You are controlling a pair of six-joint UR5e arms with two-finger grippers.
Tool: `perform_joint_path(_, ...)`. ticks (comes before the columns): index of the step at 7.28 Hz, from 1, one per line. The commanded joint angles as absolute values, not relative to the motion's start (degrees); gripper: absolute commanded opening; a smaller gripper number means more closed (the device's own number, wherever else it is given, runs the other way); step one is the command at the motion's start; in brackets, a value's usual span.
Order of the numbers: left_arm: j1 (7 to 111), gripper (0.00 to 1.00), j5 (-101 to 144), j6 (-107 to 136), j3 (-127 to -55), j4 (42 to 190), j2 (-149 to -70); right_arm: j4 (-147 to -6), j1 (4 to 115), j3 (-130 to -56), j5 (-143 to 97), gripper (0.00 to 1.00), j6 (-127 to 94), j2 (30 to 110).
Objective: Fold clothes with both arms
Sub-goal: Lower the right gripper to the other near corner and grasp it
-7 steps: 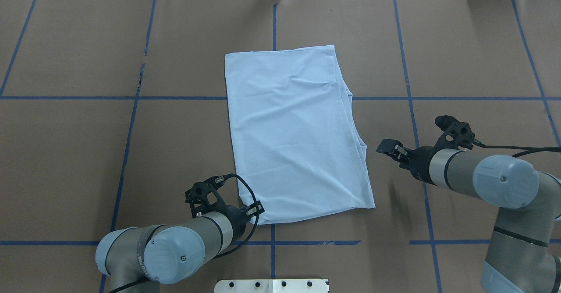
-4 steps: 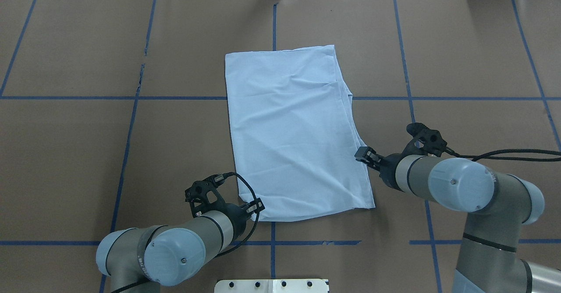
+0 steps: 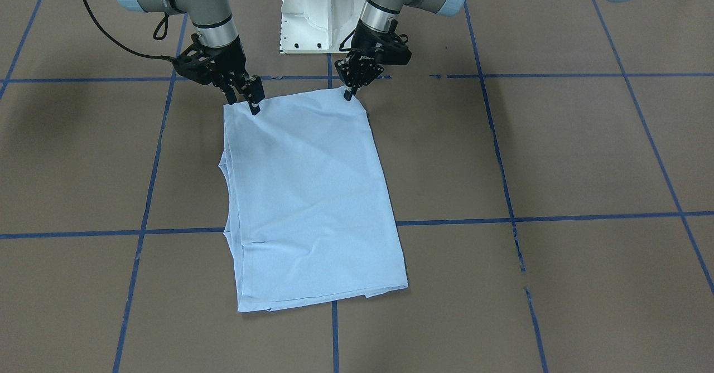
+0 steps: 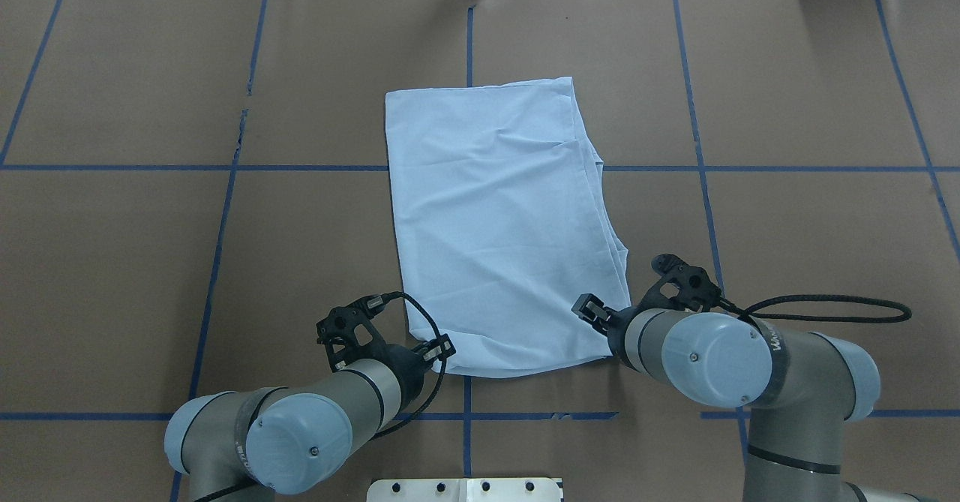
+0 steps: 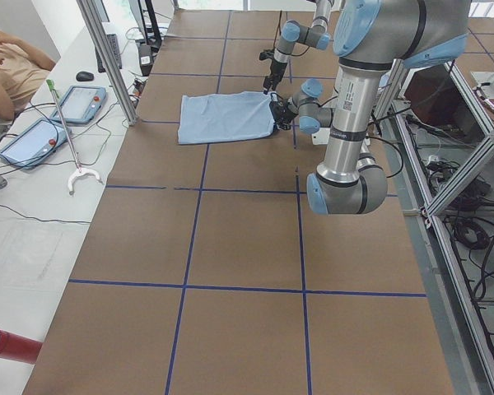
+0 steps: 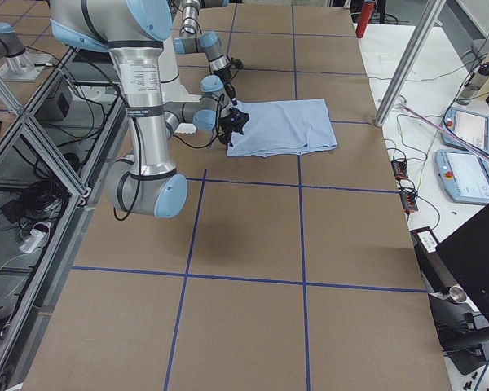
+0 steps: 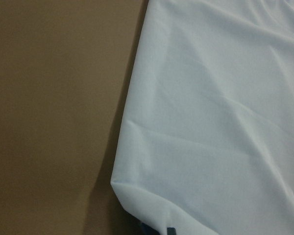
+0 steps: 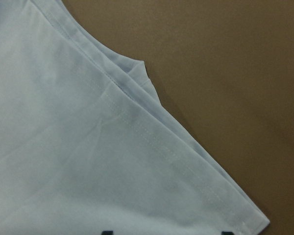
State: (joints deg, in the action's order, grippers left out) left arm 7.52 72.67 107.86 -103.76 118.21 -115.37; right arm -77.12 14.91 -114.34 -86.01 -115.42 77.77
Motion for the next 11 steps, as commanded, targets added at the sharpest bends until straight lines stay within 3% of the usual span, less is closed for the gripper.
perform_joint_path(1,7.47,0.0,72.51,107.84,-103.97,118.21,-115.31,-79.54,13.01,-114.17,-85.52,0.78,-115.75,76.9)
perform_joint_path(7,7.73,0.0,72.42,107.75,-105.64,118.12,-114.7,-79.63,11.87,-111.19,-84.38,0.73,-115.93,76.03)
perform_joint_path(8,7.73,0.0,72.42,107.75,-105.64,118.12,-114.7,-79.63,11.95,-109.79,-84.03,0.69,-116.01,74.46)
perform_joint_path(9,7.73,0.0,72.42,107.75,-105.64,118.12,-114.7,-79.63,12.04,-109.69,-83.85,0.55,-116.36,74.18)
perform_joint_path(10,7.73,0.0,72.42,107.75,-105.64,118.12,-114.7,-79.63,12.22,-109.77,-83.85,0.19,-116.45,74.18)
perform_joint_path(11,7.65,0.0,72.33,107.75,-105.56,118.12,-114.61,-79.54,12.48,-109.95,-83.76,0.0,-116.8,74.18)
